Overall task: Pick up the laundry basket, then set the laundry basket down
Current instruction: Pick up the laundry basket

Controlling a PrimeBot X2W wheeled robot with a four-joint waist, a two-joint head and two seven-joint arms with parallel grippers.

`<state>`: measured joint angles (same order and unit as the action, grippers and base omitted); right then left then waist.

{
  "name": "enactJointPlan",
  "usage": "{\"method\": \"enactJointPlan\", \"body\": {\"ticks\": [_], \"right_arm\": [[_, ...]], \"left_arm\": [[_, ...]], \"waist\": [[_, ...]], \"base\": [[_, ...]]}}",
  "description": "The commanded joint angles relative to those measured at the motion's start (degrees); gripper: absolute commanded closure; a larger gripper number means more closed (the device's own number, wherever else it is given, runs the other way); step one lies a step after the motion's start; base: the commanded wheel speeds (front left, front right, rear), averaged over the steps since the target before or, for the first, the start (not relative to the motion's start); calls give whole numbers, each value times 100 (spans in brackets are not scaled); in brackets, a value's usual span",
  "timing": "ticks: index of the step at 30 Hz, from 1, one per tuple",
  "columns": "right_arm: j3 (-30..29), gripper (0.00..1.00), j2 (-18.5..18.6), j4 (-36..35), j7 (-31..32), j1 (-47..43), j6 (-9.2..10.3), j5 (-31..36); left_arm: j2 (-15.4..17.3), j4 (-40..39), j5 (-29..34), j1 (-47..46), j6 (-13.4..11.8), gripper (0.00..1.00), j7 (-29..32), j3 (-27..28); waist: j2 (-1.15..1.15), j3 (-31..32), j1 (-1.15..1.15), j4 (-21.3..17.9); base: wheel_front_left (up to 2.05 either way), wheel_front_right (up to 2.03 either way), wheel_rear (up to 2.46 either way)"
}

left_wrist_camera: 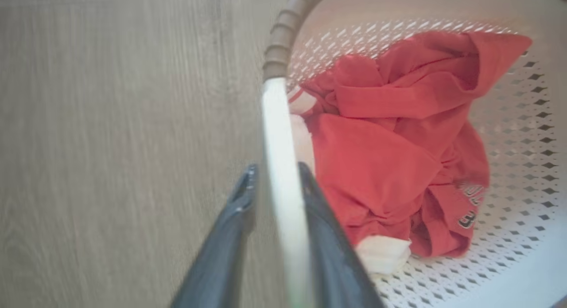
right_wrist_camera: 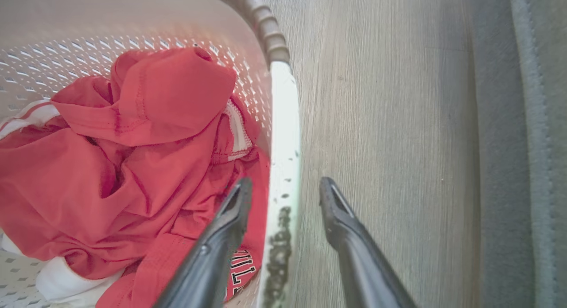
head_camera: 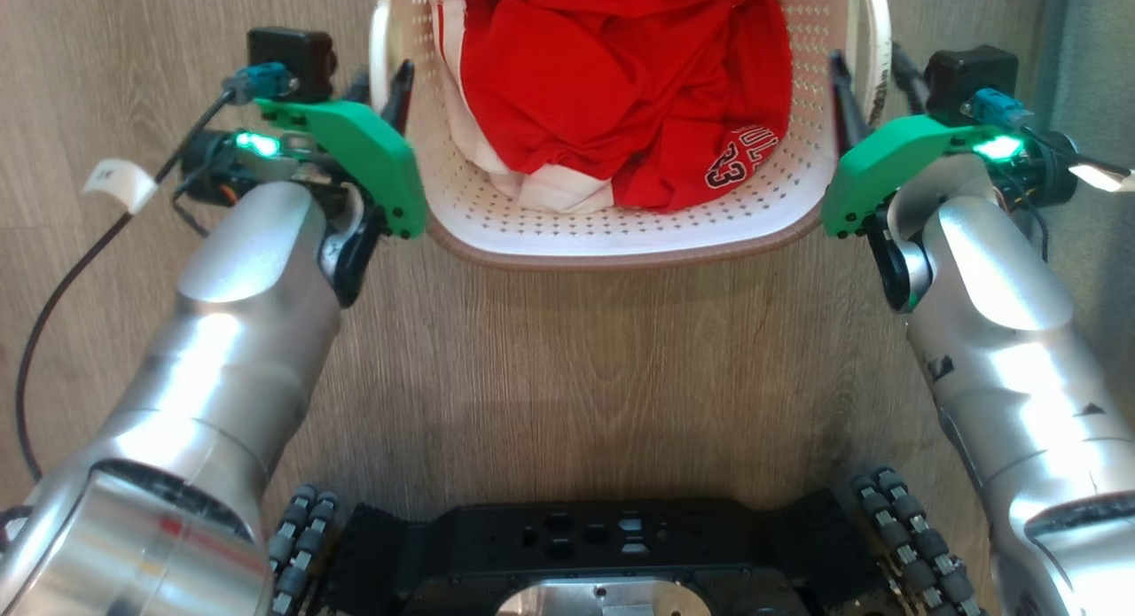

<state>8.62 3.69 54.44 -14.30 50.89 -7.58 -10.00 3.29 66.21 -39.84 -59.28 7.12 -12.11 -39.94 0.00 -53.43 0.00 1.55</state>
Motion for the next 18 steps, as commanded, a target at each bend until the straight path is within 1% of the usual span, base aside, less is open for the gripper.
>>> {"method": "enactJointPlan", "body": {"ticks": [1, 10, 18], "right_arm": [[126, 100, -81, -13, -70, -126, 9, -94], [314, 100, -81, 274, -70, -32, 9, -297], [391, 100, -81, 557, -70, 48, 9, -357]], "left_arm": [[194, -37, -106, 18, 36, 100, 7, -5], [252, -66, -622, -44, 36, 100, -7, -405], [214, 45, -1043, -58, 36, 100, 60, -655]], "waist": [[0, -9, 0, 15], [0, 4, 0, 66], [0, 180, 0, 109]], "base": [[0, 0, 0], [0, 0, 0], [0, 0, 0]]}}
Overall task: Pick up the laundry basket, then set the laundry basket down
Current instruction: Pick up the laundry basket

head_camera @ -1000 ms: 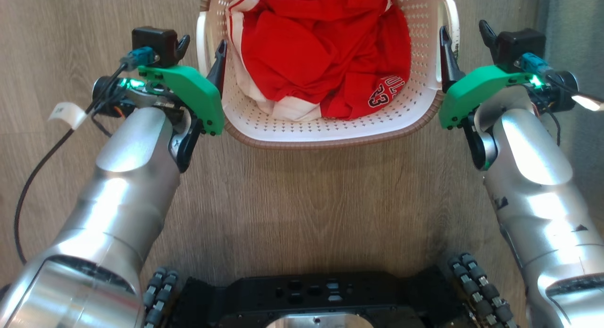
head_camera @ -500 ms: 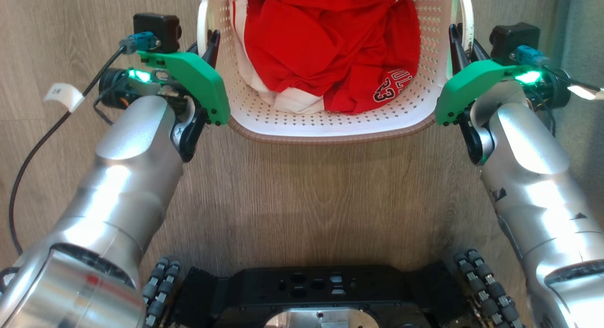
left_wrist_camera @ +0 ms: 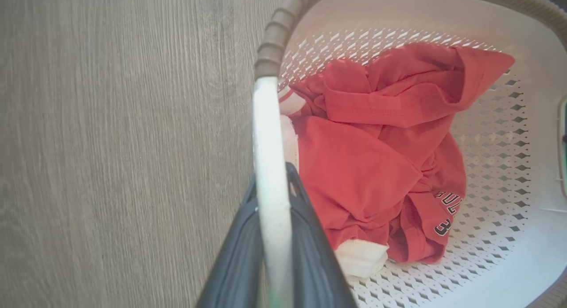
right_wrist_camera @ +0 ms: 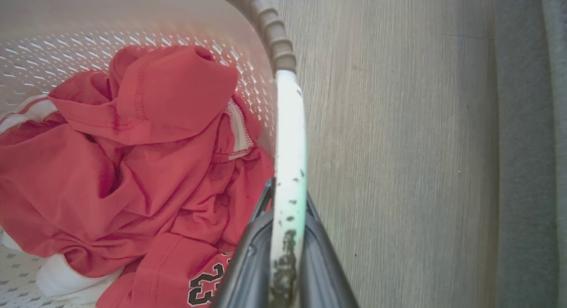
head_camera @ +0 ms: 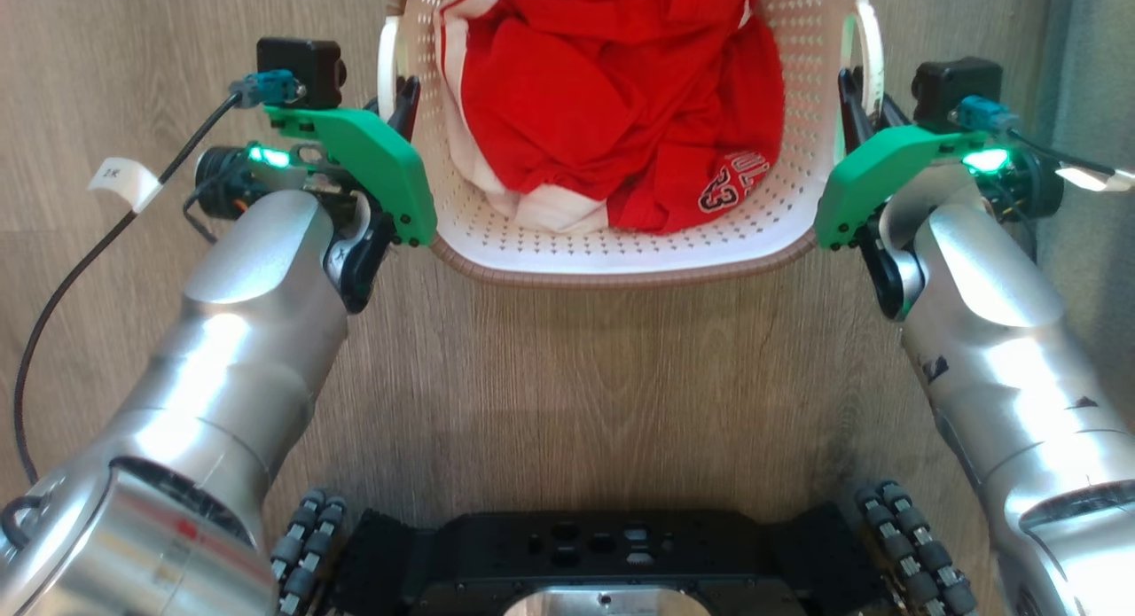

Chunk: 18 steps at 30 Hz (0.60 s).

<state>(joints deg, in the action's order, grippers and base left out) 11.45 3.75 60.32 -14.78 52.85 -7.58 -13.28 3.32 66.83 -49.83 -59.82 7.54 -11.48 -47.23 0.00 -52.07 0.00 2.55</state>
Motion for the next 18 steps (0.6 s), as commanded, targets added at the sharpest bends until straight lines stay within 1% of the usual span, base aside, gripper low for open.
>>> {"method": "enactJointPlan", "body": {"ticks": [1, 9, 13, 18], "right_arm": [[137, 100, -87, 26, -22, -136, 9, -45], [484, 100, -87, 539, 73, 7, 9, -281], [693, 100, -87, 762, 299, 91, 9, -480], [965, 100, -87, 959, 647, 209, 9, -706]], "left_arm": [[203, 1, -93, -2, -6, 100, 14, 47], [190, 92, -439, 86, -6, 100, 316, -139], [211, 92, -622, 114, -6, 100, 521, -237], [280, 77, -922, 150, -6, 100, 952, -352]], "waist": [[0, 83, 0, 12], [0, 440, 0, -19], [0, 671, 0, -34], [0, 1032, 0, -52]], "base": [[0, 0, 0], [0, 0, 0], [0, 0, 0], [0, 0, 0]]}}
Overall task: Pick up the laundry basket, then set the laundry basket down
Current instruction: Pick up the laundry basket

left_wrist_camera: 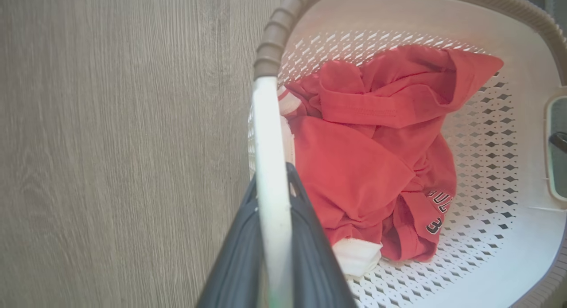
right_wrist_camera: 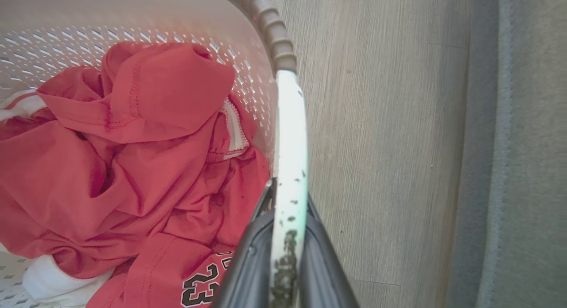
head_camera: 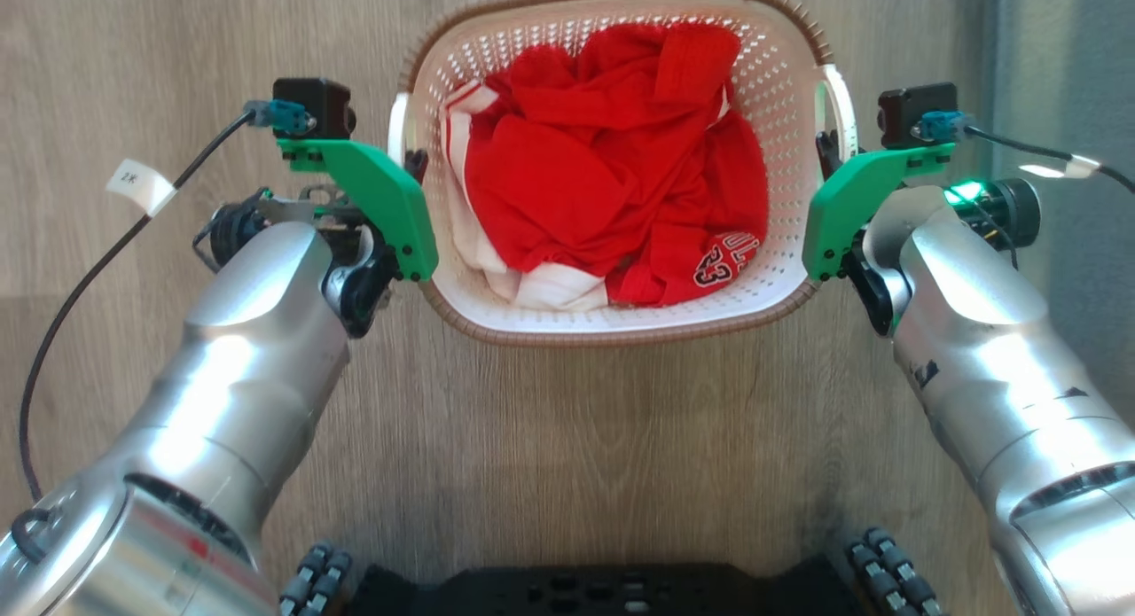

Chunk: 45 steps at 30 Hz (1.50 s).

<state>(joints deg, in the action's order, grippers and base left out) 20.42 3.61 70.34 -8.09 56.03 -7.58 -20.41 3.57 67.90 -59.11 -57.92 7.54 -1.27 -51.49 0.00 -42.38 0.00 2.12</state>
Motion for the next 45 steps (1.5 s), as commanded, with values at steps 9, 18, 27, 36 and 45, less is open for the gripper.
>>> {"method": "enactJointPlan", "body": {"ticks": [9, 18, 27, 36, 45], "right_arm": [[305, 100, -73, 181, 664, -85, 9, -276], [611, 100, -73, 192, 1174, -237, 9, -673], [902, 100, -73, 182, 1401, -417, 9, -1001], [1099, 100, -73, 187, 1509, -584, 9, -1282], [1274, 100, -73, 226, 1713, -847, 9, -1635]], "left_arm": [[369, 14, -361, 16, -6, 100, 412, -46], [434, 128, -615, 143, -6, 100, 651, -121], [514, 268, -788, 361, -6, 100, 829, -185], [552, 364, -905, 528, -6, 100, 983, -220], [578, 449, -1022, 774, -6, 100, 1258, -264]], "waist": [[0, 663, 0, -35], [0, 1308, 0, -65], [0, 2052, 0, -143], [0, 2645, 0, -178], [0, 3243, 0, -194]], "base": [[0, 0, 0], [0, 0, 0], [0, 0, 0], [0, 0, 0], [0, 0, 0]]}}
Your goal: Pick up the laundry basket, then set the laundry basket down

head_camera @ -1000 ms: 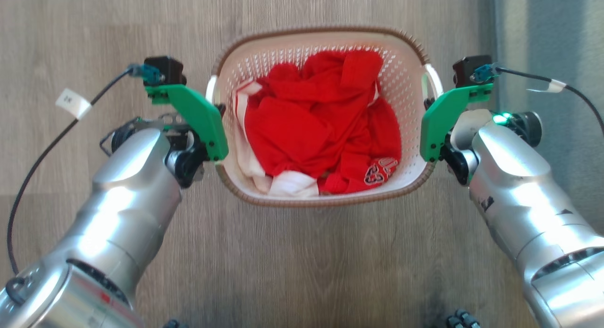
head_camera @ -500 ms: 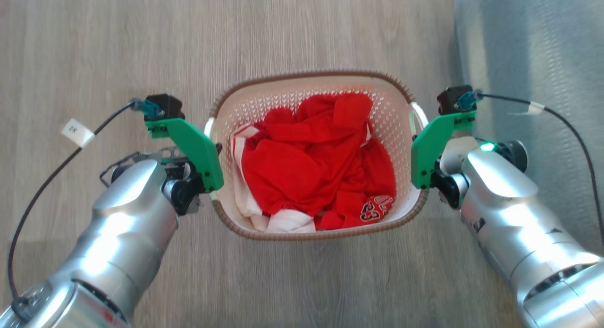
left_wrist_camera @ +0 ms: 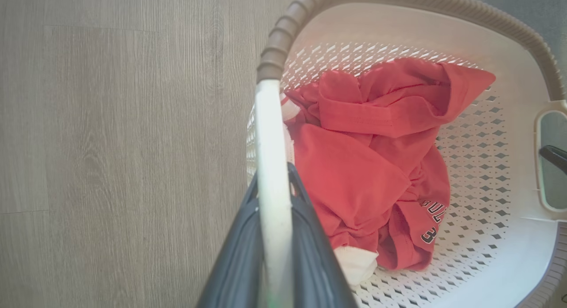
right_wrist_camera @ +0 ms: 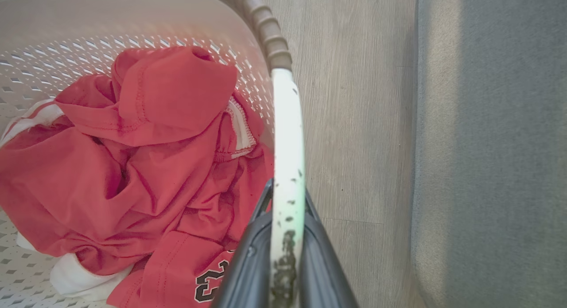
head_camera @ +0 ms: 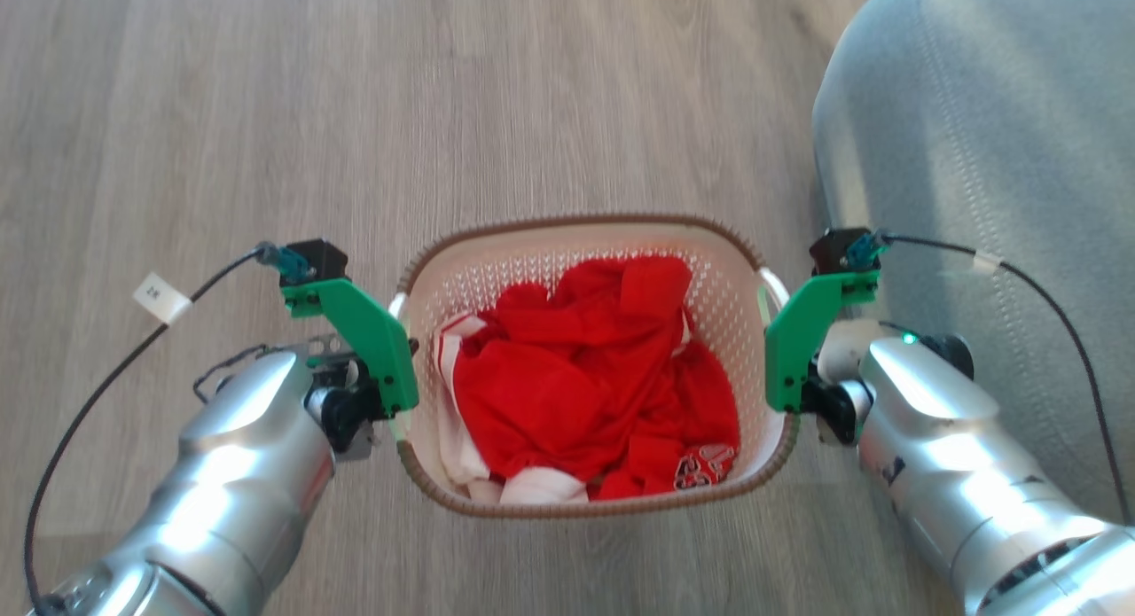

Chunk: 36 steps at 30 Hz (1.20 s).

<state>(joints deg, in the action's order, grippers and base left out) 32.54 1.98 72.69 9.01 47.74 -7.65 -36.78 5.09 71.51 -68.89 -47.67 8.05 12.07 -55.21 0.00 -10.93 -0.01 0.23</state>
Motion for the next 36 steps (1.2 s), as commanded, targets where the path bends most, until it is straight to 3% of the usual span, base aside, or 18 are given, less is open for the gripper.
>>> {"method": "enactJointPlan", "body": {"ticks": [1, 16, 36], "right_arm": [[80, 100, 89, -2, 24, -51, 16, -31], [356, 100, 89, 60, 187, -534, 16, -481], [668, 100, 89, 95, 149, -522, 16, -853]], "left_arm": [[427, 95, -52, -221, -56, 100, -42, 99], [407, 181, -113, 239, -56, 100, 131, -9], [421, 219, -201, 318, -56, 100, 124, -8]], "waist": [[0, 155, 1, -7], [0, 892, 1, -37], [0, 923, 1, -50]], "base": [[0, 0, 0], [0, 0, 0], [0, 0, 0]]}}
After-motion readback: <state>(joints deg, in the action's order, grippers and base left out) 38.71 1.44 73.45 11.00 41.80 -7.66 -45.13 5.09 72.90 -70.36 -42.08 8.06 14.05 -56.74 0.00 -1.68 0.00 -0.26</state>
